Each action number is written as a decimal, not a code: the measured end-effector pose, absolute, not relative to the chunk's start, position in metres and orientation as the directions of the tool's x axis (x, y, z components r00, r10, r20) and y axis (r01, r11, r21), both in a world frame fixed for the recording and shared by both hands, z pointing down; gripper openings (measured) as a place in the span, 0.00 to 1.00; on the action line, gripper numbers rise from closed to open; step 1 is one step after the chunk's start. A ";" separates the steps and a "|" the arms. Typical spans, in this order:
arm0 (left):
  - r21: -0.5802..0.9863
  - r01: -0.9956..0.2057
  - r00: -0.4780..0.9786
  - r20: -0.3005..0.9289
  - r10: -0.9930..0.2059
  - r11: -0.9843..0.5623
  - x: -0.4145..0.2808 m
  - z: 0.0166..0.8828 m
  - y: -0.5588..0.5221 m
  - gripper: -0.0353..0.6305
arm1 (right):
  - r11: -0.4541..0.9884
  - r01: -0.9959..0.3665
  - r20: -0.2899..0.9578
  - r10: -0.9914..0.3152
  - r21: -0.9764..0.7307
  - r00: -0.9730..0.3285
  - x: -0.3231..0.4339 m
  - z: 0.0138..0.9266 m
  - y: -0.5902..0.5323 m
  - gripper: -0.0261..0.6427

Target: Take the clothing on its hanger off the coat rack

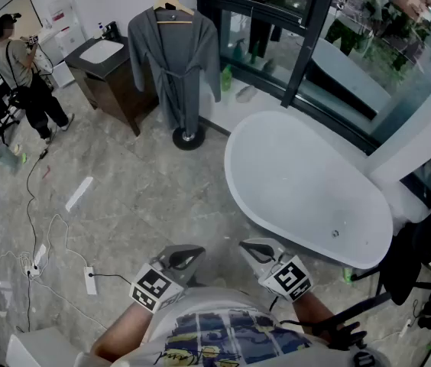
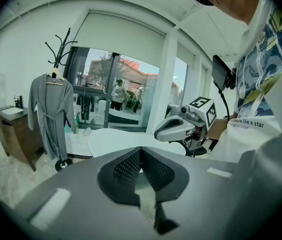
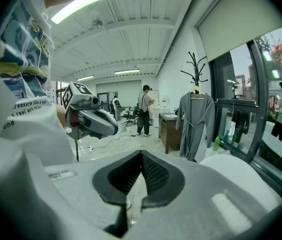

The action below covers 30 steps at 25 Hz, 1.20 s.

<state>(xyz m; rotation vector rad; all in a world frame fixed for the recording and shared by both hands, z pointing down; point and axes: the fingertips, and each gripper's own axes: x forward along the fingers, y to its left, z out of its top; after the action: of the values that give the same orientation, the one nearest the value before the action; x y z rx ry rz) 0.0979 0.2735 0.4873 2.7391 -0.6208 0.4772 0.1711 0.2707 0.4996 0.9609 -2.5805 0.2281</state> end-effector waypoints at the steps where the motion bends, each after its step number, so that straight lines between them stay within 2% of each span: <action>1: 0.207 -0.457 0.852 0.380 -0.359 -0.865 0.099 0.488 0.275 0.06 | 0.753 -0.658 0.401 -0.596 -0.021 -0.695 0.172 0.500 0.272 0.04; 16: 0.225 -0.460 0.850 0.390 -0.353 -0.859 0.098 0.491 0.247 0.06 | 0.753 -0.656 0.429 -0.577 -0.050 -0.695 0.173 0.512 0.246 0.04; 20: 0.232 -0.463 0.856 0.368 -0.363 -0.856 0.081 0.492 0.208 0.06 | 0.747 -0.662 0.453 -0.572 -0.056 -0.684 0.161 0.517 0.210 0.04; 22: 0.233 -0.468 0.858 0.350 -0.375 -0.853 0.071 0.491 0.183 0.06 | 0.755 -0.654 0.459 -0.564 -0.051 -0.687 0.151 0.516 0.188 0.11; 30: 0.221 -0.471 0.863 0.317 -0.394 -0.854 0.005 0.472 0.074 0.06 | 0.776 -0.631 0.459 -0.558 -0.008 -0.692 0.089 0.501 0.061 0.13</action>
<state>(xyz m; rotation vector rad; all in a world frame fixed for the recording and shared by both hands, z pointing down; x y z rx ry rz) 0.0052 0.0740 0.4723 2.7449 -0.6529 0.3777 0.0889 0.0606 0.5011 0.8972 -2.5318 0.2283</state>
